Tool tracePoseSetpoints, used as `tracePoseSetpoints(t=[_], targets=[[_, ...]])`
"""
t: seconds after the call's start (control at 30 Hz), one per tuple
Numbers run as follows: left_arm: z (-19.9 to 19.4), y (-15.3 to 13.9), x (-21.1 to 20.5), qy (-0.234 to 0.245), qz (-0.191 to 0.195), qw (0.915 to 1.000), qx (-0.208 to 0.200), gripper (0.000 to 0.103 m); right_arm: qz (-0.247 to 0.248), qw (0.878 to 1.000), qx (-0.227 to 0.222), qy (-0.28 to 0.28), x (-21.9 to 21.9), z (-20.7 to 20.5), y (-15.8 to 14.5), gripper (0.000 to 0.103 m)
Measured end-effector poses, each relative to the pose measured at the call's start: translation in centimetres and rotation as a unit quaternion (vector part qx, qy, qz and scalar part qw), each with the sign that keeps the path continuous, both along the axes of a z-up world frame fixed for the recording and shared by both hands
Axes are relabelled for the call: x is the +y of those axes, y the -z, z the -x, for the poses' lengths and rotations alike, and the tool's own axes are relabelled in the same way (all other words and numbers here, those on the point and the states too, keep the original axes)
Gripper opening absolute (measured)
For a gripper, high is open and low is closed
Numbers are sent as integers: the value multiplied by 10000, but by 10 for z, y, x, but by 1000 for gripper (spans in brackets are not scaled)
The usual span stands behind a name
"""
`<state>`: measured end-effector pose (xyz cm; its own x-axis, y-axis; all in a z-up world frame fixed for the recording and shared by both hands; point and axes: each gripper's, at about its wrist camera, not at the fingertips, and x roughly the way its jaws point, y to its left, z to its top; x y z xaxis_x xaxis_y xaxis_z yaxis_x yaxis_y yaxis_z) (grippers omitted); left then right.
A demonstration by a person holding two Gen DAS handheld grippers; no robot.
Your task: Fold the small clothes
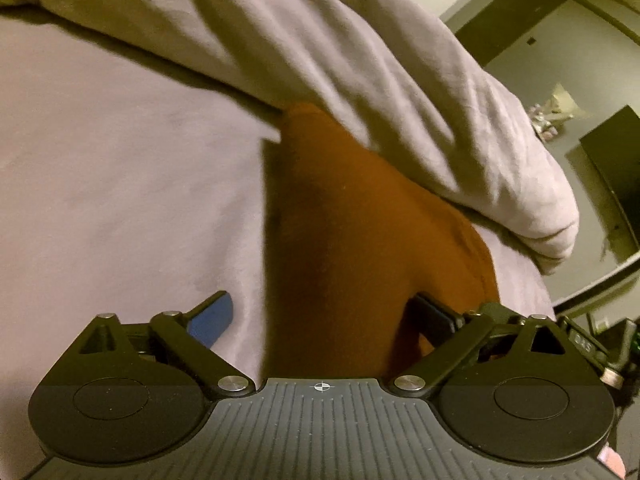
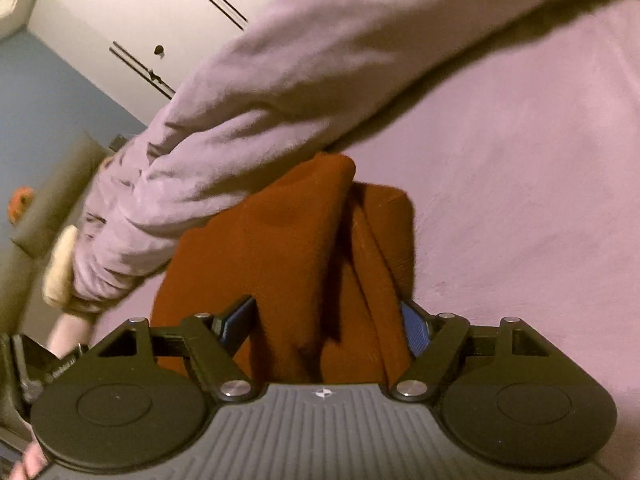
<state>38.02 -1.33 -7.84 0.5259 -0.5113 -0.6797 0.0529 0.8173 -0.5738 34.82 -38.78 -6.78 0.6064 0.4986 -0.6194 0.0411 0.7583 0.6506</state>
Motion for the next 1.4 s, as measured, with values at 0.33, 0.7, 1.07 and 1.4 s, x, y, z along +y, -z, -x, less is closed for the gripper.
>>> tracePoseSetpoints(t=[0.33, 0.7, 1.07, 1.4], targets=[[-20, 15, -4, -40, 642, 9973, 364, 74, -364, 9992, 14, -154, 5, -16, 10, 64], [-7, -26, -5, -16, 427, 9989, 183, 45, -87, 9987, -468, -205, 25, 0, -24, 31], [49, -63, 62, -307, 157, 9978, 562, 46, -631, 9941, -394, -788, 83, 32, -46, 29], [117, -63, 96, -832, -984, 9917, 14, 76, 1311, 9867, -758, -594, 120, 93, -62, 50]])
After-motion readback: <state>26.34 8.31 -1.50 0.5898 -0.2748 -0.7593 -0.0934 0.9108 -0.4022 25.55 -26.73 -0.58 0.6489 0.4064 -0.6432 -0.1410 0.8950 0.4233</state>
